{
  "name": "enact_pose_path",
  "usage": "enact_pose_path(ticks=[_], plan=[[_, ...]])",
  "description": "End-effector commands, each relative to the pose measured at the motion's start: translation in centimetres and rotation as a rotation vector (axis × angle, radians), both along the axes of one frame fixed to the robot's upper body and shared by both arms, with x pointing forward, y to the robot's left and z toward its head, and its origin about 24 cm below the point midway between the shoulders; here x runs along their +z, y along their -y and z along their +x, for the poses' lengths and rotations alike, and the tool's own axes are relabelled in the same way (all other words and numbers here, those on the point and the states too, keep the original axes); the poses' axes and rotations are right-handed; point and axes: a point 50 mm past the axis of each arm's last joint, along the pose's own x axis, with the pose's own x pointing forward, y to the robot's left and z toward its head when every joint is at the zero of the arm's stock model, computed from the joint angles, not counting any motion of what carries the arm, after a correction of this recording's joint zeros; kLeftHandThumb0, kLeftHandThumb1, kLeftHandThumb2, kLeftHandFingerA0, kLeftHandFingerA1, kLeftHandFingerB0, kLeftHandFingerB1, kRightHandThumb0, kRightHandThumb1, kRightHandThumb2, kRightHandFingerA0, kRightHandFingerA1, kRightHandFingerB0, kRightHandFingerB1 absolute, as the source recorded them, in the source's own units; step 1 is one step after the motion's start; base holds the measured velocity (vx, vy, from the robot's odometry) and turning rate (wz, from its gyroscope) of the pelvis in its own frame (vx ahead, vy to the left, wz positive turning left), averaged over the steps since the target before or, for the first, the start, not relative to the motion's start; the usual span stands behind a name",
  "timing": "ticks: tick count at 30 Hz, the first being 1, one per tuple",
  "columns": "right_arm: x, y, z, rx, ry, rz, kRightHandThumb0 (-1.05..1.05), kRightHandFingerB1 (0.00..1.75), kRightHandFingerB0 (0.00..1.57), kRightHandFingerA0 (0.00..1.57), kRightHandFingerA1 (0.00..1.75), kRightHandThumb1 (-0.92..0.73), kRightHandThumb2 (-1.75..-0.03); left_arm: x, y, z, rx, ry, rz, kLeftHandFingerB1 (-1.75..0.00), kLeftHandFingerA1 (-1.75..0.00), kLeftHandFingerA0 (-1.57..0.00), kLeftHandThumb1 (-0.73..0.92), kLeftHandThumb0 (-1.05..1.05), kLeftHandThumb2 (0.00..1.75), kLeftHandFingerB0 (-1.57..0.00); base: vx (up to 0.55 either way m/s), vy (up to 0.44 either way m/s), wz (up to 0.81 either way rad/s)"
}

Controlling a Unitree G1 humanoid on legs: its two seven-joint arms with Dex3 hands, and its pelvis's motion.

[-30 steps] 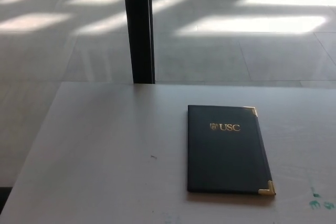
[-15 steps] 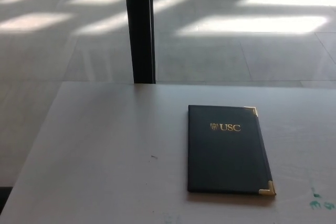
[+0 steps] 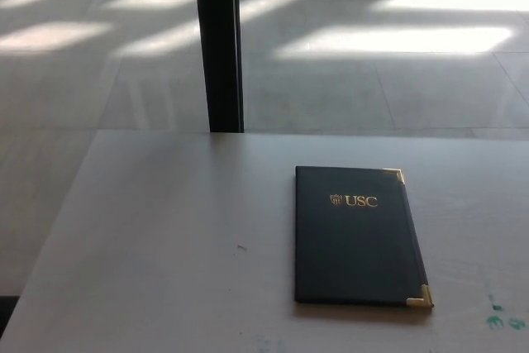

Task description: The robot uses its left hand to push the cover of the diary kept in the middle of the desk to close it

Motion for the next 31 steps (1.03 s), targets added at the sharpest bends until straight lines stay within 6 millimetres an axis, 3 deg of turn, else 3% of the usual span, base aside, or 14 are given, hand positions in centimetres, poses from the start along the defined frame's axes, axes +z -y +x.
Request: enact_pose_path(ticks=[1, 3, 4, 6, 7, 13, 16, 17, 19, 22, 24, 26, 27, 31], plan=[[0.0, -0.1, -0.1, 0.014, 0.001, -0.009, -1.05, 0.66, 0.53, 0.84, 0.83, -0.7, -1.24, 0.6, -0.8, -0.3, -0.011, -0.01, 0.017, -0.98, -1.62, -0.91, 0.92, -0.83, 0.77, -0.58, 0.0, 0.0, 0.0], [-0.4, -0.5, 0.2, 0.04, -0.018, -0.021, -1.04, 0.65, 0.53, 0.81, 0.79, -0.71, -1.24, 0.8, -1.5, -1.1, 0.019, -0.001, 0.015, -0.78, -1.69, -0.93, 0.86, -0.87, 0.8, -0.64, 0.0, 0.0, 0.0], [-0.4, -0.5, 0.2, 0.038, -0.025, -0.034, -1.05, 0.58, 0.54, 0.87, 0.78, -0.9, -0.68, 0.8, -1.5, -1.1, 0.025, 0.002, 0.01, -0.76, -1.66, -0.86, 0.92, -0.82, 0.74, -0.65, 0.0, 0.0, 0.0], [-0.3, -0.6, 0.2, 0.035, -0.026, -0.035, -1.05, 0.58, 0.53, 0.9, 0.8, -0.9, -0.68, 0.6, -1.4, -1.2, 0.029, -0.031, 0.009, -0.73, -1.38, -1.13, 0.75, -0.73, 1.19, -0.64, 0.0, 0.0, 0.0], [-0.1, -0.5, 0.2, 0.042, -0.018, -0.039, -1.05, 0.59, 0.52, 0.9, 0.81, -0.9, -0.69, 0.4, -1.3, -1.1, 0.022, -0.032, 0.009, -0.72, -1.52, -0.89, 0.92, -0.8, 0.74, -0.66, 0.0, 0.0, 0.0], [0.0, -0.5, 0.8, 0.025, -0.002, -0.023, -1.05, 0.6, 0.53, 0.89, 0.81, -0.89, -0.68, 0.5, -1.1, -0.6, 0.024, -0.002, 0.011, -0.61, -1.33, -0.82, 0.77, -0.86, 1.01, -0.47, 0.0, 0.0, 0.0], [0.0, -0.5, 0.7, 0.033, 0.006, -0.028, -1.05, 0.61, 0.53, 0.88, 0.8, -0.89, -0.69, 0.5, -1.1, -0.8, 0.029, -0.009, 0.007, -0.47, -1.43, -0.86, 0.92, -0.81, 0.71, -0.37, 0.0, 0.0, 0.0], [-0.1, -0.5, 0.7, 0.033, 0.005, -0.028, -1.05, 0.61, 0.52, 0.89, 0.81, -0.89, -0.69, 0.5, -1.1, -0.9, 0.035, -0.011, 0.007, -0.54, -1.28, -0.99, 0.8, -0.82, 1.19, -0.3, 0.0, 0.0, 0.0], [0.2, -0.6, 0.9, 0.015, 0.011, -0.021, -1.05, 0.61, 0.54, 0.9, 0.79, -0.89, -0.68, 0.6, -1.2, -0.8, 0.013, -0.012, 0.016, -1.26, -1.68, -0.98, 0.9, -0.83, 0.75, -0.58, 0.0, 0.0, 0.0], [0.1, -0.4, 0.9, 0.006, 0.021, -0.01, -1.05, 0.6, 0.53, 0.88, 0.81, -0.89, -0.68, 0.5, -1.2, -1.0, 0.021, -0.012, 0.009, -0.68, -1.36, -1.07, 0.78, -0.79, 1.19, -0.47, 0.0, 0.0, 0.0], [0.1, -0.4, 0.8, 0.011, 0.023, -0.006, -1.05, 0.59, 0.51, 0.85, 0.8, -0.9, -0.68, 0.5, -1.3, -1.1, 0.008, -0.021, 0.009, -0.43, -1.41, -0.93, 0.88, -0.85, 0.74, -0.33, 0.0, 0.0, 0.0], [0.1, -0.2, 0.6, -0.013, 0.037, -0.012, -1.05, 0.59, 0.53, 0.87, 0.82, -0.89, -0.68, 0.3, -1.2, -1.4, -0.009, -0.036, 0.014, -0.53, -1.31, -1.06, 0.81, -0.84, 1.2, -0.31, 0.0, 0.0, 0.0], [0.3, -0.2, 0.7, -0.026, 0.051, -0.022, -1.05, 0.61, 0.56, 0.91, 0.8, -0.89, -0.68, 0.3, -1.2, -1.4, -0.014, -0.035, 0.015, -0.8, -1.56, -0.89, 0.92, -0.82, 0.73, -0.77, 0.0, 0.0, 0.0], [1.1, 0.1, 1.2, -0.049, 0.109, -0.049, -1.04, 0.67, 0.58, 0.91, 0.83, -0.65, -1.15, 0.4, -1.0, -1.0, -0.07, -0.024, 0.027, -1.4, -1.63, -0.93, 0.91, -0.83, 0.76, -0.71, 0.0, 0.0, 0.0]])
